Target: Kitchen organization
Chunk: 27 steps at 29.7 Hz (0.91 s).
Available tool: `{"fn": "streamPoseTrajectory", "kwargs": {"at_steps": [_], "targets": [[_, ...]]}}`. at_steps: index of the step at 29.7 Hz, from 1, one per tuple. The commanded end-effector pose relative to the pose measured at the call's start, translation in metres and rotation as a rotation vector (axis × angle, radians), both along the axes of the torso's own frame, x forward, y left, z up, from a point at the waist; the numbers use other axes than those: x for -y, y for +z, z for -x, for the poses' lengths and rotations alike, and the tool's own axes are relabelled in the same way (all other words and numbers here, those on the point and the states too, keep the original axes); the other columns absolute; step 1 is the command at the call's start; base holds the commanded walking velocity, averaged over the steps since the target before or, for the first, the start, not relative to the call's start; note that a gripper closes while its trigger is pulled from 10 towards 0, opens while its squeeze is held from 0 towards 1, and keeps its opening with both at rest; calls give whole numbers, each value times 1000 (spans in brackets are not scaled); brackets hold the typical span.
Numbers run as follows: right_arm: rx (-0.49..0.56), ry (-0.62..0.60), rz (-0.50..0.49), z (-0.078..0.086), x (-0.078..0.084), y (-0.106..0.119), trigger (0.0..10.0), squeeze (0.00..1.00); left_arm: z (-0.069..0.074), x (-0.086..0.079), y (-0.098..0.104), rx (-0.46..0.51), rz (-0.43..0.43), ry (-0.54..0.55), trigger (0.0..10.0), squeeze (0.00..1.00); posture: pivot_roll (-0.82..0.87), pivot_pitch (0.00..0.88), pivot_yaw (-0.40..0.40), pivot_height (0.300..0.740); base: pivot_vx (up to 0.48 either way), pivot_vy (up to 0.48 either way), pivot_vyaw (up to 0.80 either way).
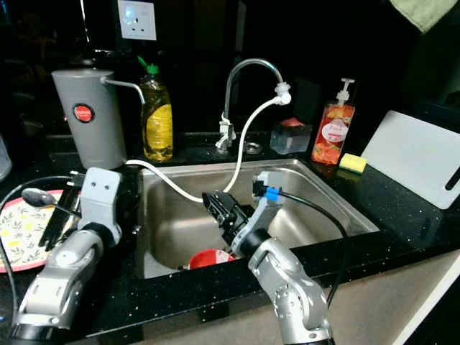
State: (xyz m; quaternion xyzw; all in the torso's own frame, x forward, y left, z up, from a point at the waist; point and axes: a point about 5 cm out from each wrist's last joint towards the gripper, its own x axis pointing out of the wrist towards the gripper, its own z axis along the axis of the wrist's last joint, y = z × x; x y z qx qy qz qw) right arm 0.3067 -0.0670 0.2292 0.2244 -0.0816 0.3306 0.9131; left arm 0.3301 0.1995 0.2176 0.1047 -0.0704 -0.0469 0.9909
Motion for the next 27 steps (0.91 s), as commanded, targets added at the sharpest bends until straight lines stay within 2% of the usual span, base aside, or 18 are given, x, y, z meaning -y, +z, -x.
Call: {"fn": "streamPoseTrajectory", "kwargs": {"at_steps": [1, 19, 27], "targets": [[7, -7, 8, -2, 1, 1, 10000, 0, 1, 2, 0, 7, -7, 0, 10000, 0, 14, 0, -120, 740, 0, 0, 0], [8, -19, 5, -2, 3, 1, 10000, 0, 0, 1, 1, 9, -8, 1, 10000, 0, 2, 0, -100, 740, 0, 0, 0], [-7, -55, 6, 0, 8, -3, 10000, 0, 0, 3, 0, -6, 2, -14, 10000, 0, -6, 0, -103, 740, 0, 0, 0]]}}
